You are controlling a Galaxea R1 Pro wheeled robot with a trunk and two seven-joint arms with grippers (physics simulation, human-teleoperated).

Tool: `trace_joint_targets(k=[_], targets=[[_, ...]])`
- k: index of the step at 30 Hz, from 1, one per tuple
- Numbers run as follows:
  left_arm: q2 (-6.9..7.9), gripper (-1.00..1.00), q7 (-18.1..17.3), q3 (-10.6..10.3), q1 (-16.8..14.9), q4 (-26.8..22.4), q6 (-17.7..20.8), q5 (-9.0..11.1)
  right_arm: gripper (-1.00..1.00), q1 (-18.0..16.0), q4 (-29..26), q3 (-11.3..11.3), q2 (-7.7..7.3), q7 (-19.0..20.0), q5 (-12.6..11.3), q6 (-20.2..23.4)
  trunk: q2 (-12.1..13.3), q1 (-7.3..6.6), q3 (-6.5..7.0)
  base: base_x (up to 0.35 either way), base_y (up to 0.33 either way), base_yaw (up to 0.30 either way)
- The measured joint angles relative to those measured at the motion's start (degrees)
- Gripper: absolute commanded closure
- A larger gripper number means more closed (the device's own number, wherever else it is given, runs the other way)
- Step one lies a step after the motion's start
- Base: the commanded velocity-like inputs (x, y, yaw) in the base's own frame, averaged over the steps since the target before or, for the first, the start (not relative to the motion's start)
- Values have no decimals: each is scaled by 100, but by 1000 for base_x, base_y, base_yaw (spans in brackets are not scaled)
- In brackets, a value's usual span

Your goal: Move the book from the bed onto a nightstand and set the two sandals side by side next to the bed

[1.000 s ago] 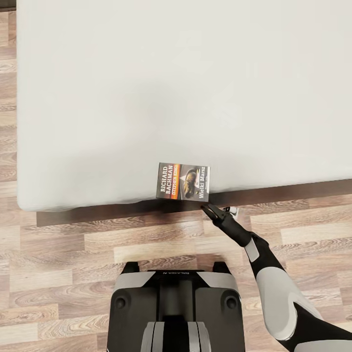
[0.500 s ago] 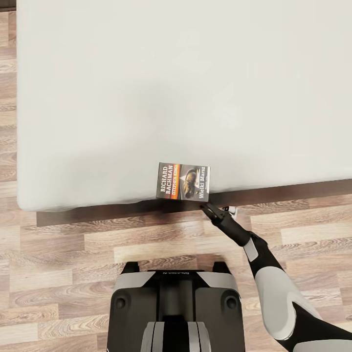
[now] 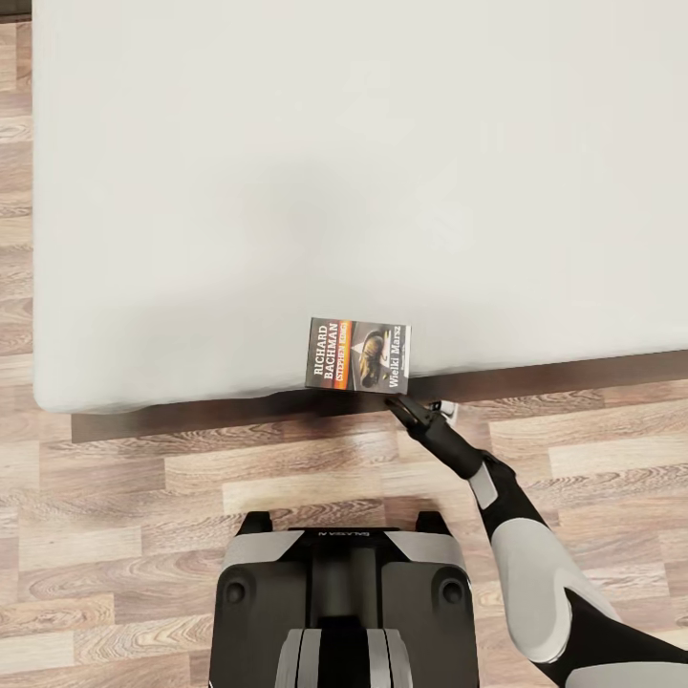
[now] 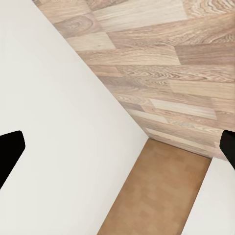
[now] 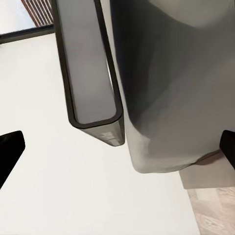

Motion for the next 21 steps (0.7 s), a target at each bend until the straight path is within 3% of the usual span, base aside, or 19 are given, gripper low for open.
trace_joint_targets(k=[21], targets=[[0, -100, 0, 0, 0, -1, 9, 0, -100, -15, 0, 2, 46, -7, 2, -3, 0, 0, 0, 0, 0, 0]])
